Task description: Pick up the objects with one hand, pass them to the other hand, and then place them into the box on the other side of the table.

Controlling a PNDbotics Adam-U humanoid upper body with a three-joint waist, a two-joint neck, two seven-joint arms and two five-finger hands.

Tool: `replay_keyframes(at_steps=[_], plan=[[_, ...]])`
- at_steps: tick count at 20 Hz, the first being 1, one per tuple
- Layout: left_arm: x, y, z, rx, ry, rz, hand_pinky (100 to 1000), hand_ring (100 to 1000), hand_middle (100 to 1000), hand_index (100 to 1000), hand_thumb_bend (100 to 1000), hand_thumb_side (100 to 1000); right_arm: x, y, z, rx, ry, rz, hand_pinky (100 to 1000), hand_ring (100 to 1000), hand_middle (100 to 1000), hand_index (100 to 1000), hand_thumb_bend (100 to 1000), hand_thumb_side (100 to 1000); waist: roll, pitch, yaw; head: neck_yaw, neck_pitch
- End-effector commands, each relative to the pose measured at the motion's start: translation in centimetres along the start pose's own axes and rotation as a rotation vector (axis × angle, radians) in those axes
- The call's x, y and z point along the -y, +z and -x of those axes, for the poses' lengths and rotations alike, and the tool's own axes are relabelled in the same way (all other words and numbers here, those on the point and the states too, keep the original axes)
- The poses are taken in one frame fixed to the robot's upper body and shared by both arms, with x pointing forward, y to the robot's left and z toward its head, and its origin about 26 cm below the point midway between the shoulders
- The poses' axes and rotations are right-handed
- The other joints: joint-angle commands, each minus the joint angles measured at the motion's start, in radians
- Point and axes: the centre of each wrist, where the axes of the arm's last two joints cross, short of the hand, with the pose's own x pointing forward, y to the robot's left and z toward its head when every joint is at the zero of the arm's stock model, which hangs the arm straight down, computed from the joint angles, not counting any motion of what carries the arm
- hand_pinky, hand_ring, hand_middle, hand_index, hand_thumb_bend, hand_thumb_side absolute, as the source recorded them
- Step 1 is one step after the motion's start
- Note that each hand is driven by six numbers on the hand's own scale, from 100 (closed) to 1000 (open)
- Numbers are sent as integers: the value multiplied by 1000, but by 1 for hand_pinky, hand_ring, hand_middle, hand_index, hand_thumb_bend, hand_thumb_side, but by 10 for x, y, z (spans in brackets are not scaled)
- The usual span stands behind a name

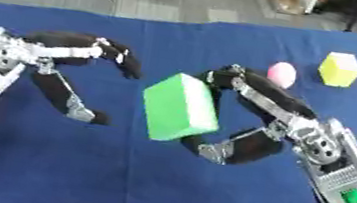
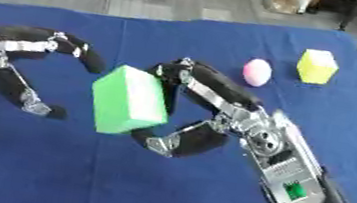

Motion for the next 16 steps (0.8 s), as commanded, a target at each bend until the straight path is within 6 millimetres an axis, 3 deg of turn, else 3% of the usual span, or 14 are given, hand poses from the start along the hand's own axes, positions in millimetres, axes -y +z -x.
replay_keyframes(at_steps=[1,5,7,16], plan=[[-23,8,-11,44,-131,-69,839,751,778,870,669,485,8,2,-4,20,27,12,668,402,357,520,331,240,7,-11,0,-4,-2],[-15,-17,-24,36,-274,-117,851,762,785,903,795,579,7,1,-5,29,27,6,669,403,357,520,330,240,3,-11,-2,0,-2],[-10,-27,-25,46,-311,-107,853,765,789,906,812,588,7,1,-5,31,25,5,669,403,357,520,330,240,2,-11,-3,2,-2],[-1,-37,-27,46,-326,-78,866,787,816,927,895,653,6,1,-5,7,31,5,665,404,356,518,328,239,3,-11,-2,0,-2]])
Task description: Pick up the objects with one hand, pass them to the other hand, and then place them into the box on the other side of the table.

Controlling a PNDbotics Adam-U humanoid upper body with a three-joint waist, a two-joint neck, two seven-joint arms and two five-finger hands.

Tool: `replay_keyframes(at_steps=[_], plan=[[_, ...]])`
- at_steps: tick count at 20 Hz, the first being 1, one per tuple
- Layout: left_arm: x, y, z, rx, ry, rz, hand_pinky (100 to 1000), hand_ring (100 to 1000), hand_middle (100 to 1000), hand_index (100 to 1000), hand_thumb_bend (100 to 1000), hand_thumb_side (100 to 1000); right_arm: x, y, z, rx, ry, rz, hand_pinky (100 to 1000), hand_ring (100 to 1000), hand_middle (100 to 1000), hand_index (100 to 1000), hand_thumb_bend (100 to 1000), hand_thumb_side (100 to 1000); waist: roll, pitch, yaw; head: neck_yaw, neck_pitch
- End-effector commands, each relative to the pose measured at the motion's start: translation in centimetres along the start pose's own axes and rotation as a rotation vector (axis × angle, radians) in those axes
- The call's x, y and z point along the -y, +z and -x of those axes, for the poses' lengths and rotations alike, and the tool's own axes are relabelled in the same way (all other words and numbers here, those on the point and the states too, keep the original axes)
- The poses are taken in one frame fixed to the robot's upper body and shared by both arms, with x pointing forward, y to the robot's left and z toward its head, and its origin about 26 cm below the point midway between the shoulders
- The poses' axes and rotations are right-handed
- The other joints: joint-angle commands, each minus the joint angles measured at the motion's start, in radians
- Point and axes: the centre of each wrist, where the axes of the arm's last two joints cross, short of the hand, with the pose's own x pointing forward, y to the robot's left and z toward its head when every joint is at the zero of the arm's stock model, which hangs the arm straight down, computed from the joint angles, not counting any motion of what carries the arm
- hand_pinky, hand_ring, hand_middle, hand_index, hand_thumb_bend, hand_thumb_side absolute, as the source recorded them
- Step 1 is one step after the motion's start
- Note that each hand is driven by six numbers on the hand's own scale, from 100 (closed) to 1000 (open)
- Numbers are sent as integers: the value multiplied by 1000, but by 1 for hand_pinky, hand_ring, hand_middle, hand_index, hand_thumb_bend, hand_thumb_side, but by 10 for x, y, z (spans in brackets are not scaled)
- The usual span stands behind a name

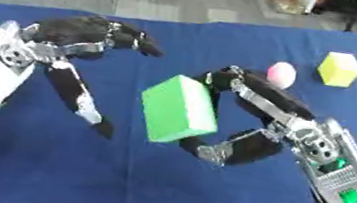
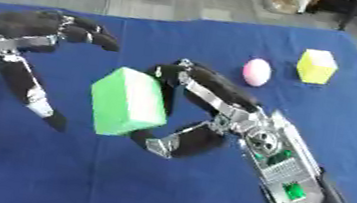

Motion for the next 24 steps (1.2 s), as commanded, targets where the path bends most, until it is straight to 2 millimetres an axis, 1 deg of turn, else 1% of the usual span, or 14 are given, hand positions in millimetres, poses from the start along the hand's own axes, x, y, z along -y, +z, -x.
replay_keyframes(at_steps=[1,7,15,18,19,20,24], plan=[[-9,-3,-3,-6,-20,5,866,787,817,928,897,655,6,1,-5,-2,33,2,665,405,357,518,327,238,3,-11,0,0,-2],[-11,-8,-5,-23,-16,34,869,791,822,935,896,669,6,1,-5,-46,72,-20,668,423,373,529,319,237,4,-13,3,-7,-2],[-14,-16,-5,-51,-21,19,864,788,820,931,857,685,7,-2,-8,-148,155,42,664,426,380,546,334,261,5,-15,4,-12,-2],[-13,-22,-3,-63,-23,22,863,787,817,929,850,681,7,-4,-9,-160,171,57,660,424,381,549,332,261,7,-15,2,-14,-2],[-12,-24,-3,-64,-23,27,862,786,814,927,860,676,7,-4,-10,-162,176,63,659,424,381,549,315,267,8,-16,2,-14,-2],[-11,-27,-3,-64,-21,35,861,785,814,925,846,676,7,-5,-10,-164,182,69,658,423,380,549,331,261,8,-16,0,-13,-2],[-7,-36,-1,-59,0,59,856,781,811,918,836,668,8,-7,-12,-163,198,79,656,423,381,551,326,263,10,-15,-4,-12,-2]])
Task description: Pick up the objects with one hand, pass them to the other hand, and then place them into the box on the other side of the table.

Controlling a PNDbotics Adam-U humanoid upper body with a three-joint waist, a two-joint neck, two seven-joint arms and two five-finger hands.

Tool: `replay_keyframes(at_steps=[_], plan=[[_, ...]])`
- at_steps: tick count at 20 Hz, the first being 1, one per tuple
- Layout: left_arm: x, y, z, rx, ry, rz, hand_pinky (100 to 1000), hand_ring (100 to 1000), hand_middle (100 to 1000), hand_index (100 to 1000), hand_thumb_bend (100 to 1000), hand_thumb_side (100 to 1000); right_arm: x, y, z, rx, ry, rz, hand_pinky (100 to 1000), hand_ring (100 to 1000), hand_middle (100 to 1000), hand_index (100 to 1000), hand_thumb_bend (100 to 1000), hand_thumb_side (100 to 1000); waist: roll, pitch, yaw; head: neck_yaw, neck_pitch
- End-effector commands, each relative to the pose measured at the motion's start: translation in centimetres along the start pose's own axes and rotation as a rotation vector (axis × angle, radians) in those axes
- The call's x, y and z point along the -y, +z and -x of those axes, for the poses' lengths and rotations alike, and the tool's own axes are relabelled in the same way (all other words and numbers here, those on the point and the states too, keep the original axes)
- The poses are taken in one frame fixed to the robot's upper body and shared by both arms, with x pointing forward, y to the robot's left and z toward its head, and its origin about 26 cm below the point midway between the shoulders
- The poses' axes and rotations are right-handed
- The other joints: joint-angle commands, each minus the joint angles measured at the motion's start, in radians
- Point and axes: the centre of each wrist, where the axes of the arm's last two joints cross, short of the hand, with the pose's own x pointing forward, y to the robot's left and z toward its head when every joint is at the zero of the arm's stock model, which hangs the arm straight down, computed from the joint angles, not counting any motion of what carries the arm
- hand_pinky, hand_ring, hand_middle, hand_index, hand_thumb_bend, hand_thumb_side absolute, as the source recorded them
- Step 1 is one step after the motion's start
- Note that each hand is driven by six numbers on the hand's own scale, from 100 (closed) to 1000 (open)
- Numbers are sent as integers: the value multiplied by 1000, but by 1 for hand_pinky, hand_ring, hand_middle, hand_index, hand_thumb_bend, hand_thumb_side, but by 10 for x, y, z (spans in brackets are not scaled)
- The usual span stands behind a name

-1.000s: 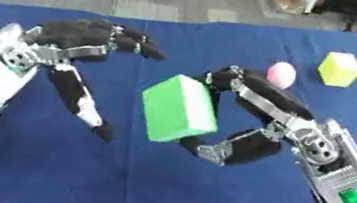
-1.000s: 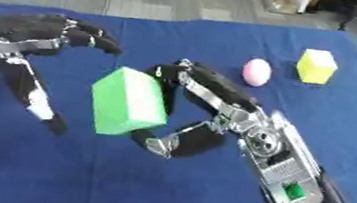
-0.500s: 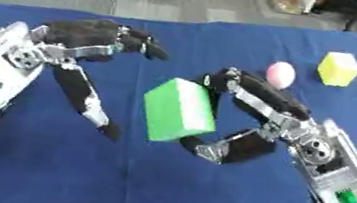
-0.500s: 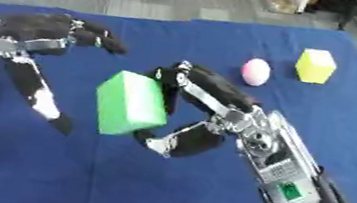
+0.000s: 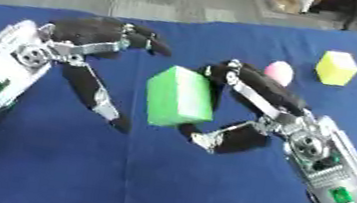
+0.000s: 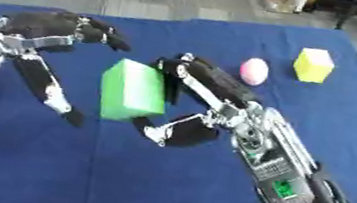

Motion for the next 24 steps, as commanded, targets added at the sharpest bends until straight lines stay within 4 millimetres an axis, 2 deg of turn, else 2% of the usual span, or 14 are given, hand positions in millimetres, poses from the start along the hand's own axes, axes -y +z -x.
replay_keyframes(at_steps=[1,12,20,24], plan=[[-6,-6,0,3,-5,0,856,781,810,917,835,667,9,-1,-6,20,43,23,655,423,381,551,326,264,11,-14,-3,0,-2],[-3,-21,-5,4,-5,-22,852,774,803,912,825,657,13,-7,-14,69,74,15,652,423,383,551,325,270,12,-14,-3,1,-2],[-4,-25,-9,-6,3,-51,843,764,789,899,816,654,16,-12,-19,105,74,-1,651,422,382,552,322,271,14,-13,14,1,-2],[-5,-25,-10,-12,5,-60,810,722,749,865,791,641,17,-13,-21,117,73,-8,651,423,384,553,319,272,14,-12,24,1,-2]])
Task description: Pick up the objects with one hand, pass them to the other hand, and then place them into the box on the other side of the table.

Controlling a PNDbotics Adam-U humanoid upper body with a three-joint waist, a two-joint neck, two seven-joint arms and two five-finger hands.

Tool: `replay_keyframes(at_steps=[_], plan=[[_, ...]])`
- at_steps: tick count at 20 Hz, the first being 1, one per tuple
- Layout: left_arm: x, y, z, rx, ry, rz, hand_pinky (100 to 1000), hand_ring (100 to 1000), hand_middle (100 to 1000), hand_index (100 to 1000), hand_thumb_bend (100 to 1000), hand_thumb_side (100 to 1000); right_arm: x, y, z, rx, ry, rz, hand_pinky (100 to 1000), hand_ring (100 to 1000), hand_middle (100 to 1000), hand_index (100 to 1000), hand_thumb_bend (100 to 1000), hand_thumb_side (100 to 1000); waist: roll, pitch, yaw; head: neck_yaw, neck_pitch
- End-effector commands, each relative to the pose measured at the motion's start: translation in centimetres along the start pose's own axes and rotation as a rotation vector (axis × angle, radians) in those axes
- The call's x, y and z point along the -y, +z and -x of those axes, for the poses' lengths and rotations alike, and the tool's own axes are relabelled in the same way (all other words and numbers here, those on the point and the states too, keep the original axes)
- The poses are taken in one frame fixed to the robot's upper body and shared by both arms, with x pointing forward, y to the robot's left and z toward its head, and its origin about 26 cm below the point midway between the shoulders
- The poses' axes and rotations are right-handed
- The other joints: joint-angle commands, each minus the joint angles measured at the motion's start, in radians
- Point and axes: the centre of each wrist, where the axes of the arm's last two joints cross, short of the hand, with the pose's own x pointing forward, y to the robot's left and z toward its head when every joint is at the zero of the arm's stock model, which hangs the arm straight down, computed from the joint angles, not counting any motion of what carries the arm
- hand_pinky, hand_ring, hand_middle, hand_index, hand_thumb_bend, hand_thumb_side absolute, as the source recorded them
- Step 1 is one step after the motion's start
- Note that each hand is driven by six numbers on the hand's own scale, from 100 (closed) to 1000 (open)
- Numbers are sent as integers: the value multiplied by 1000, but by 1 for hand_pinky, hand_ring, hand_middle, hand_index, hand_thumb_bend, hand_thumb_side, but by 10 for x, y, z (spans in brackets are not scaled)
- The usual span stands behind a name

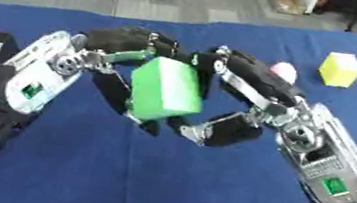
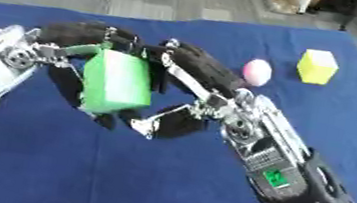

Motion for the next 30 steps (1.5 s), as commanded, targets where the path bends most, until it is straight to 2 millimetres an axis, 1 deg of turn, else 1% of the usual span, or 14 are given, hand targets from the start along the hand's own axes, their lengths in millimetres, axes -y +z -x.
replay_keyframes(at_steps=[1,2,5,7,8,11,21,30], plan=[[-15,-1,-4,2,-27,-35,796,701,729,844,773,629,9,1,-4,26,25,6,651,423,384,553,318,272,13,-12,4,0,-2],[-15,0,-4,-2,-24,-41,780,674,699,818,757,622,9,1,-4,28,24,4,651,424,384,553,318,272,12,-12,6,-1,-2],[-16,0,-4,-14,-16,-62,771,659,685,805,750,627,9,1,-4,30,22,-1,651,424,385,553,318,272,10,-11,9,-1,-2],[-16,0,-5,-12,-13,-68,775,668,695,809,755,629,9,1,-4,30,20,-4,651,425,384,553,317,271,9,-11,9,-1,-2],[-16,0,-5,-8,-10,-69,785,689,722,823,764,634,8,1,-4,29,18,-5,649,425,384,553,316,270,8,-11,9,0,-2],[-16,1,-5,11,-2,-63,797,706,742,833,783,637,7,2,-4,26,17,-6,648,425,383,553,316,268,8,-11,9,1,-2],[-14,6,-6,58,41,-1,817,738,774,860,817,642,2,4,-3,-1,25,0,637,429,382,561,313,261,11,-11,6,-3,-2],[-10,17,3,34,84,8,820,746,785,861,823,643,-1,5,-2,-11,32,1,631,430,381,562,314,254,13,-8,3,-4,-2]])
